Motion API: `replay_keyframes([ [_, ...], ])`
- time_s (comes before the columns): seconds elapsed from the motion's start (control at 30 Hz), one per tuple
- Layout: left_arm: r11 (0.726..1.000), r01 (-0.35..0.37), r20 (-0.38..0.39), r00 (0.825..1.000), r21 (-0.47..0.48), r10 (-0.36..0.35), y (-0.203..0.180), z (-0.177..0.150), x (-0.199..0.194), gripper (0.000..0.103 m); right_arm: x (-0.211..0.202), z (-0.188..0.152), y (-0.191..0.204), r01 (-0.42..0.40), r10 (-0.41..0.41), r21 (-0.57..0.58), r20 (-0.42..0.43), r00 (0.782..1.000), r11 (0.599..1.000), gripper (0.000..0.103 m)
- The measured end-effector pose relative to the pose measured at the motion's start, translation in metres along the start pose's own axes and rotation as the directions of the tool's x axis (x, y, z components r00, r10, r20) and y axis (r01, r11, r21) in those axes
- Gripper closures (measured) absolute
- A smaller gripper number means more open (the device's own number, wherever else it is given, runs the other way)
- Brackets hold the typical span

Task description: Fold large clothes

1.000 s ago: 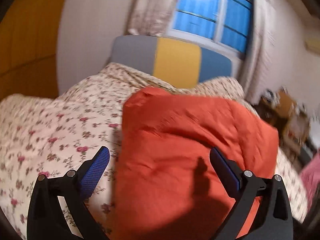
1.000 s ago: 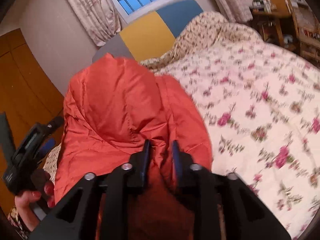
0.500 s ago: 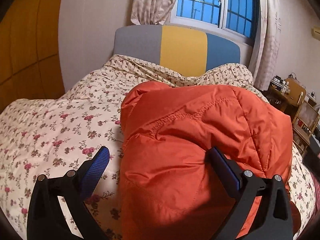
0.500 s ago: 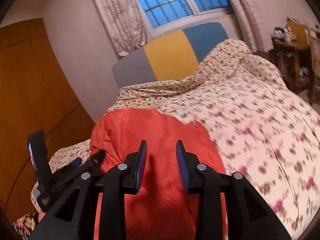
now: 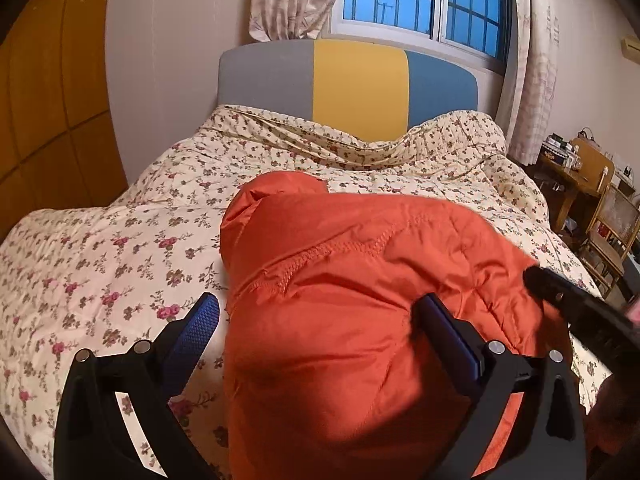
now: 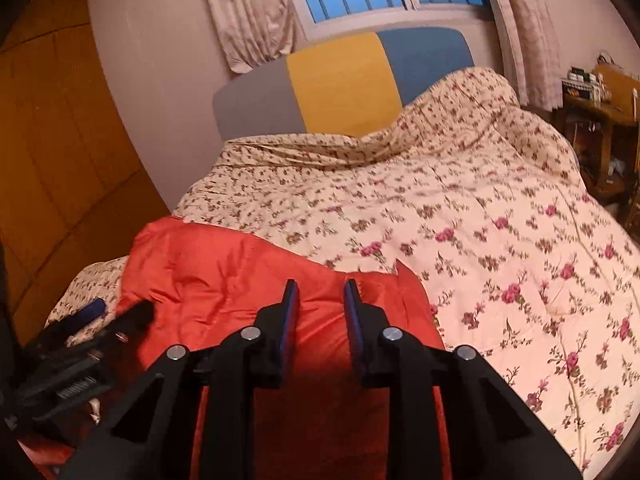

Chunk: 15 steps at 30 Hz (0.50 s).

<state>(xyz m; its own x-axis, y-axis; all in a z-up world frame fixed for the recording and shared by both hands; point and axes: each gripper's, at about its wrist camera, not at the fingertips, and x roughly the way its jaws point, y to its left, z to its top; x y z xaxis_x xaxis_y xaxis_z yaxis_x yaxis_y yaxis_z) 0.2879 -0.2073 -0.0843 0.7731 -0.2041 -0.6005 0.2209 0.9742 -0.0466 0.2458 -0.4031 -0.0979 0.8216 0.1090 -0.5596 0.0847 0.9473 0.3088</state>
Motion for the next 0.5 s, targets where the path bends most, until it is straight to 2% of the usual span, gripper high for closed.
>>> replay_keyframes([
  [0.2, 0.996, -0.083, 0.071, 0.994, 0.028, 0.081, -0.004, 0.007, -0.006, 0.004, 0.02, -0.008, -0.016, 0.021, -0.02, 0.031, -0.027, 0.999, 0.999, 0.09],
  [0.37, 0.994, -0.083, 0.015, 0.996, 0.076, 0.083, -0.014, 0.014, 0.019, 0.004, 0.041, -0.015, -0.032, 0.039, -0.034, 0.087, -0.067, 0.997, 0.995, 0.091],
  [0.5, 0.985, -0.071, -0.059, 0.995, 0.158, 0.082, -0.034, 0.017, 0.044, 0.003, 0.053, -0.021, -0.046, 0.038, -0.024, 0.151, -0.09, 0.996, 0.988, 0.091],
])
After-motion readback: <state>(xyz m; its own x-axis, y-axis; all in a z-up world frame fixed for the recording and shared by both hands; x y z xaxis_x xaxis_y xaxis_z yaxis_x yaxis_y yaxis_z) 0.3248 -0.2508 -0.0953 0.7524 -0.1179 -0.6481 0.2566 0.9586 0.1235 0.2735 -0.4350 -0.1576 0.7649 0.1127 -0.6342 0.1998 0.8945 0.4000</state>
